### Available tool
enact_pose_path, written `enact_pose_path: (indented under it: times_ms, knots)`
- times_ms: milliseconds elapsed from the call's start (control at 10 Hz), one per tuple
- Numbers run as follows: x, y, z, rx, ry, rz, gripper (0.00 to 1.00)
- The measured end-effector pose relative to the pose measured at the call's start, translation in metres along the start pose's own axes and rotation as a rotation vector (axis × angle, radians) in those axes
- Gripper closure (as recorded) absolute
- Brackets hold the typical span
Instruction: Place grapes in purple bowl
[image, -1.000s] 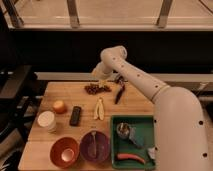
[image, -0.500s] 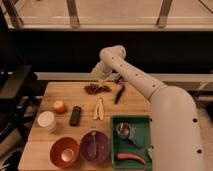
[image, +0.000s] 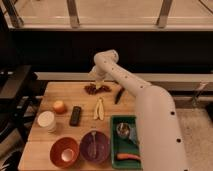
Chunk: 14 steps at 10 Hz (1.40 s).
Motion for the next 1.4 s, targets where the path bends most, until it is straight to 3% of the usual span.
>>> enact_pose_path:
  times_ms: [600,700,1200,1400]
  knots:
    - [0.004,0.015,0.061,-0.101,-0.038,0.003,0.36]
    - [0.002,0.017,0.068,-0.114,-0.051,-0.002,0.41]
    - [0.0,0.02,0.07,-0.13,-0.059,-0.012,0.93]
    - [-0.002,0.019,0.067,-0.12,-0.056,-0.012,1.0]
